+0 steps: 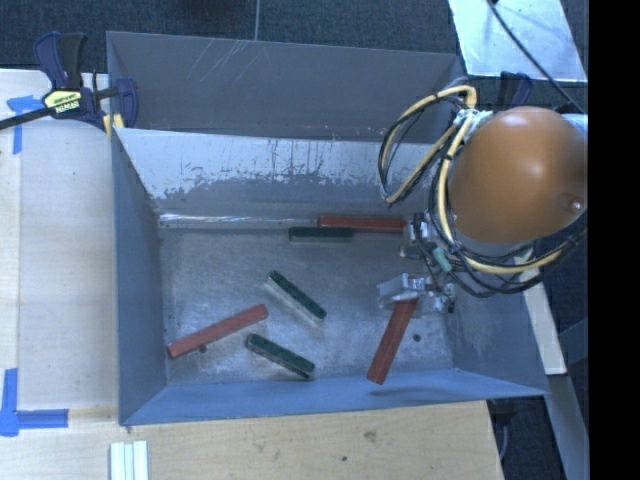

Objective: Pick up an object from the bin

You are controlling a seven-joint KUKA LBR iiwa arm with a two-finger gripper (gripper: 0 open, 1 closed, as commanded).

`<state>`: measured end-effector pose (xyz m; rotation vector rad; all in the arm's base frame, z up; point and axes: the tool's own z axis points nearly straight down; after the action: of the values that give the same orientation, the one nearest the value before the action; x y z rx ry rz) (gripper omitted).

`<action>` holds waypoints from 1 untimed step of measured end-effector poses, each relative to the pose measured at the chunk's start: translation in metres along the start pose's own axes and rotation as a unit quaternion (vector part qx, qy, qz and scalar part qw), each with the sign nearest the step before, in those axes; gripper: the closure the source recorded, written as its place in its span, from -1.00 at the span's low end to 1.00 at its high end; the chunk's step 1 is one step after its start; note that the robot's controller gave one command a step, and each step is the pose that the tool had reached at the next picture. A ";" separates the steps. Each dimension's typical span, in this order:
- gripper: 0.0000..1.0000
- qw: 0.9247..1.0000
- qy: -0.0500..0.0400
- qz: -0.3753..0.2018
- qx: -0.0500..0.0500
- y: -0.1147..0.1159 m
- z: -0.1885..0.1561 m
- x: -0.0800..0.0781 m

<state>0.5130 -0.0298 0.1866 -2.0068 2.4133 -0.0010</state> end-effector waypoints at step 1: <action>1.00 0.987 0.000 -0.161 0.001 -0.015 -0.042 0.010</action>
Offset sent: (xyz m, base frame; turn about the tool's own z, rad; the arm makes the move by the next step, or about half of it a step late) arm 0.0115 -0.0117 0.0407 -0.3263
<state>0.5257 -0.0419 0.2282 -2.3691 2.0567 -0.0045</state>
